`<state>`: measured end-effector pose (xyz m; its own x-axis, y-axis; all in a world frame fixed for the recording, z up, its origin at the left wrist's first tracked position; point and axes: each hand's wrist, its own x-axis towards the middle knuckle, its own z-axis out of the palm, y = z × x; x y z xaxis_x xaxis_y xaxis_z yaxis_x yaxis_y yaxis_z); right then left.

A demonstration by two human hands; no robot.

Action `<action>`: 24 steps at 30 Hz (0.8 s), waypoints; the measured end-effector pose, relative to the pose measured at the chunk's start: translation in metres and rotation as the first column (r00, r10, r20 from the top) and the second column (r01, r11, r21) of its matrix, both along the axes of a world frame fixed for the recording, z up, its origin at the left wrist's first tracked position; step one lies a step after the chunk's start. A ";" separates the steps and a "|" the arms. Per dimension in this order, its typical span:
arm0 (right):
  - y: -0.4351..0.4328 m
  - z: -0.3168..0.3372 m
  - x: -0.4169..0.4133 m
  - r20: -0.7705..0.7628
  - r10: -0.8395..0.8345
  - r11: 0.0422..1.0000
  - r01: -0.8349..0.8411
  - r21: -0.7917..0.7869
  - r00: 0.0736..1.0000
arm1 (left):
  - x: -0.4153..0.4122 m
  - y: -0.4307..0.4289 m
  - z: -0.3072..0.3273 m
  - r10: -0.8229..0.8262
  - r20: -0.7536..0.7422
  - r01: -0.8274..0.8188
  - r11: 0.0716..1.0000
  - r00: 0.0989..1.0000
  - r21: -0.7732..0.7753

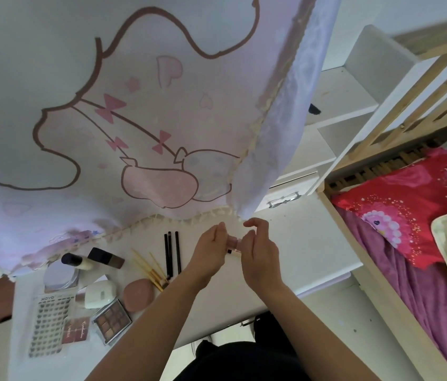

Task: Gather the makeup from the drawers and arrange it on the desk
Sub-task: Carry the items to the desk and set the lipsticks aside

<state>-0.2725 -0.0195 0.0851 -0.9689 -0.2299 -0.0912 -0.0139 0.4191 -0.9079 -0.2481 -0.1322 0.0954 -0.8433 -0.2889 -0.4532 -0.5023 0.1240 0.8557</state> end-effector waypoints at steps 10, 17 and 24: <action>0.013 0.027 -0.006 0.386 0.177 0.981 -0.131 -0.143 0.905 | -0.001 -0.004 0.009 0.029 -0.126 -0.050 0.985 0.992 -0.163; 0.022 0.034 -0.008 0.498 0.242 0.961 -0.133 -0.243 0.833 | 0.006 -0.003 0.020 0.061 -0.133 -0.078 0.989 0.989 -0.125; 0.024 0.040 -0.013 0.471 0.205 0.954 -0.067 -0.292 0.858 | 0.009 -0.006 0.014 0.158 -0.140 -0.170 0.982 0.977 -0.080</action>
